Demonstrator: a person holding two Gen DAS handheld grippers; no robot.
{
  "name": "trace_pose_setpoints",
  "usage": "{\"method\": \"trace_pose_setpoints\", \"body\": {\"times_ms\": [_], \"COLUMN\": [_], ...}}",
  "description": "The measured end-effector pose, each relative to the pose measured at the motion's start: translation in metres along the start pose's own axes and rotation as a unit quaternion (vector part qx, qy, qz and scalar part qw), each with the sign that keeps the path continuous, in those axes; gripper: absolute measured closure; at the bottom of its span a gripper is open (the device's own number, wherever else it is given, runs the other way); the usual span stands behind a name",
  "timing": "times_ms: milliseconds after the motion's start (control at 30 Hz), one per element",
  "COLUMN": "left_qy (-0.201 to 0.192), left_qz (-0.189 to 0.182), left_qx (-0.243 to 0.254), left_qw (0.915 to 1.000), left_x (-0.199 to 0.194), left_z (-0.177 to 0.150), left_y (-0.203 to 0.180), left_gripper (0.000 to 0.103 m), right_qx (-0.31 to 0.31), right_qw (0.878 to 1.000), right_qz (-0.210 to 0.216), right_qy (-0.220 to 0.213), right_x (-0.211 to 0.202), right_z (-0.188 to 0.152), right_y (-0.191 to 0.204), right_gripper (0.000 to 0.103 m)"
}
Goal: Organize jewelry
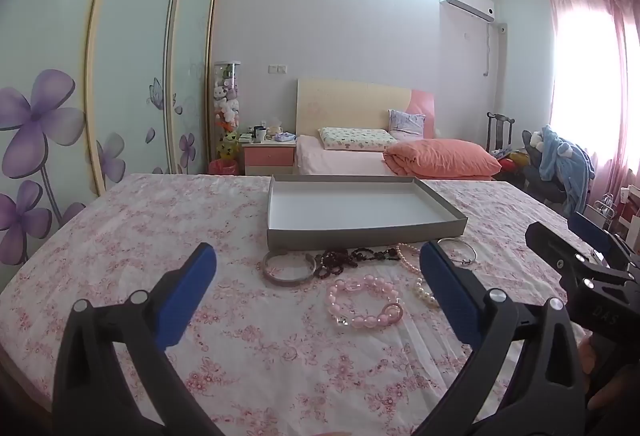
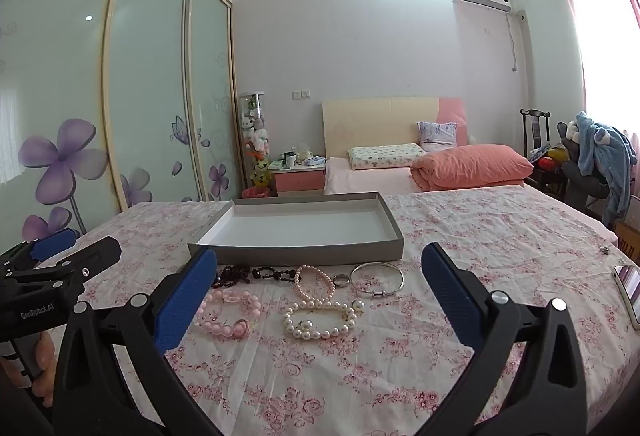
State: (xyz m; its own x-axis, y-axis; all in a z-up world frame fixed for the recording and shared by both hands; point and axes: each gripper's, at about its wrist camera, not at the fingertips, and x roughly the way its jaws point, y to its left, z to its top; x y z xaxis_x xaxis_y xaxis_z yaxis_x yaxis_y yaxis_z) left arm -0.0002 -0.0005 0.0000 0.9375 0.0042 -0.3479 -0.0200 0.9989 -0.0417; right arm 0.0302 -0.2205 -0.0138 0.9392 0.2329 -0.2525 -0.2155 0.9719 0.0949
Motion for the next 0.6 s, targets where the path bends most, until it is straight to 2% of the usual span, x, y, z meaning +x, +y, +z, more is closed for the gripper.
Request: {"method": "trace_pose_setpoints", "body": {"times_ms": [600], "left_qy": [0.004], "left_qz": [-0.001], "left_qx": [-0.006], "left_qw": [1.0000], "left_x": [0.0004], "left_z": [0.0003], "left_y": [0.0002], "left_gripper": [0.004], "right_qx": [0.001], "right_qw": [1.000], "right_qz": [0.001], "right_qy": [0.001], "right_x": [0.0010], "right_z": [-0.0009], "right_y": [-0.0004], "right_gripper": [0.002]}}
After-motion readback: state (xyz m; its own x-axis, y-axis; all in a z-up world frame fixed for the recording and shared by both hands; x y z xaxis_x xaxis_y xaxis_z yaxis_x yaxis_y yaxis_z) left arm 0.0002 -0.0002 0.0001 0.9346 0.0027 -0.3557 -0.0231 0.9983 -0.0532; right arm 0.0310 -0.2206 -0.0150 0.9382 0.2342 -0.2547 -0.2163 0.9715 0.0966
